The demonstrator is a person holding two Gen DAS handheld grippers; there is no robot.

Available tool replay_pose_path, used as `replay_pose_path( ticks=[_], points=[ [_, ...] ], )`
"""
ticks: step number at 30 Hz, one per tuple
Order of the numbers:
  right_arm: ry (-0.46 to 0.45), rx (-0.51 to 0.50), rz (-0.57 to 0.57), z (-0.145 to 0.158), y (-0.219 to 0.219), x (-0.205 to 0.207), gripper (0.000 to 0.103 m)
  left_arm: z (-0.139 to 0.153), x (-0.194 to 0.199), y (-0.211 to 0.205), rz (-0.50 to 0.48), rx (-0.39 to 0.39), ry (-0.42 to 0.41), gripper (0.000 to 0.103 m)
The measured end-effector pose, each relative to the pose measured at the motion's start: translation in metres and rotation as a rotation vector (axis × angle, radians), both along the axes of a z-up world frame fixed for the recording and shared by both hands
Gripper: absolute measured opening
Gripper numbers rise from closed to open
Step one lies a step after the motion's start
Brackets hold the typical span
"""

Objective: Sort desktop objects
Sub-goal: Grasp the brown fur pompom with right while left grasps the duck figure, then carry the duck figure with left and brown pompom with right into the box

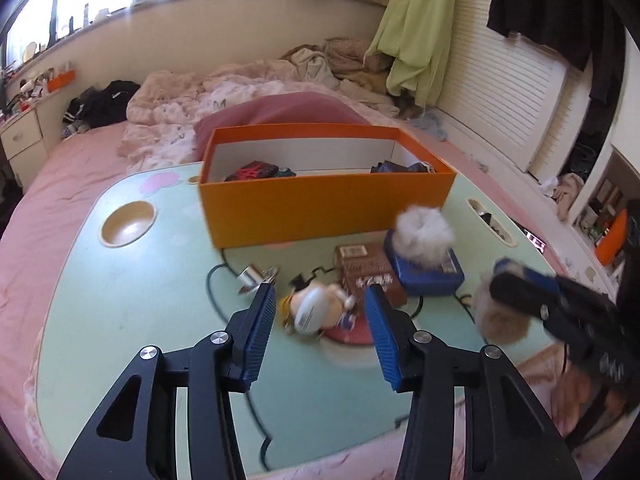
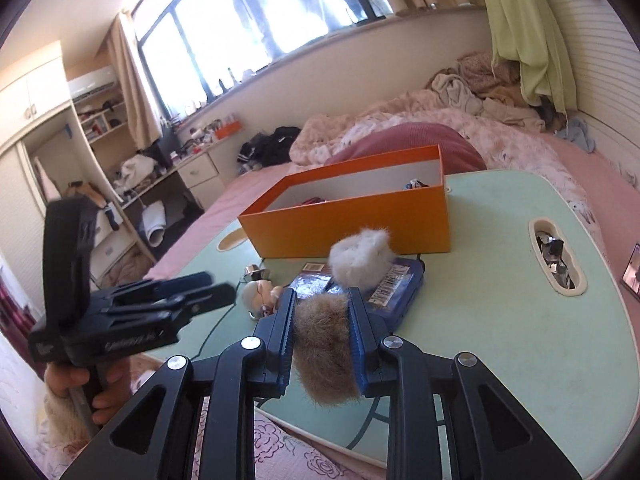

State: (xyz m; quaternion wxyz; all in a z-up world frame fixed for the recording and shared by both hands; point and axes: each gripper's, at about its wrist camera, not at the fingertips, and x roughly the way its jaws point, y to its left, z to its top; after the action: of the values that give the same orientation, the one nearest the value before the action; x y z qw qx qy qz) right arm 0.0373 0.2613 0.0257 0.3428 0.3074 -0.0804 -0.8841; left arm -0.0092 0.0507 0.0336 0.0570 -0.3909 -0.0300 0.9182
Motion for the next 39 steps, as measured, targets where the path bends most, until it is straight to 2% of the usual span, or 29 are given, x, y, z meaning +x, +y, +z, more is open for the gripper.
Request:
replay_pose_path(
  ticks=[3, 7, 10, 13, 15, 17, 18, 21, 27, 31, 35, 39],
  points=[
    [0.004, 0.003, 0.004, 0.001, -0.002, 0.001, 0.024, -0.007, -0.020, 0.004, 0.060, -0.049, -0.038, 0.048],
    [-0.017, -0.013, 0.005, -0.003, 0.002, -0.001, 0.024, -0.023, -0.028, -0.002, 0.043, -0.004, -0.093, 0.047],
    [-0.041, -0.021, 0.006, -0.006, 0.003, -0.004, 0.024, -0.031, -0.026, -0.006, -0.005, 0.057, -0.106, 0.047],
    [-0.048, -0.024, 0.005, -0.006, 0.003, -0.004, 0.024, -0.032, -0.023, -0.009, -0.022, 0.079, -0.107, 0.047],
    [-0.048, -0.023, 0.004, -0.006, 0.003, -0.004, 0.024, -0.038, -0.020, -0.006, -0.052, 0.044, -0.131, 0.047],
    [-0.052, -0.022, 0.006, -0.007, 0.003, -0.005, 0.024, -0.039, -0.013, 0.002, -0.064, -0.040, -0.113, 0.047],
    [-0.053, -0.023, 0.005, -0.007, 0.003, -0.005, 0.024, -0.039, -0.010, 0.003, -0.060, -0.059, -0.100, 0.043],
    [-0.057, -0.027, 0.002, -0.007, 0.004, -0.006, 0.024, -0.035, -0.006, -0.001, -0.043, -0.031, -0.081, 0.040],
    [-0.044, -0.031, -0.008, -0.005, 0.005, -0.003, 0.024, -0.012, 0.024, -0.021, -0.011, 0.053, 0.036, 0.040],
    [-0.012, -0.029, -0.016, 0.006, 0.003, -0.003, 0.024, 0.008, 0.023, -0.028, -0.006, 0.062, 0.080, 0.040],
    [0.059, -0.068, -0.033, 0.043, -0.006, -0.015, 0.024, 0.039, 0.004, -0.026, -0.012, 0.039, 0.133, 0.040],
    [0.099, -0.033, -0.113, 0.081, -0.029, -0.062, 0.025, 0.064, -0.034, -0.019, -0.008, 0.022, 0.158, 0.041]
  ],
)
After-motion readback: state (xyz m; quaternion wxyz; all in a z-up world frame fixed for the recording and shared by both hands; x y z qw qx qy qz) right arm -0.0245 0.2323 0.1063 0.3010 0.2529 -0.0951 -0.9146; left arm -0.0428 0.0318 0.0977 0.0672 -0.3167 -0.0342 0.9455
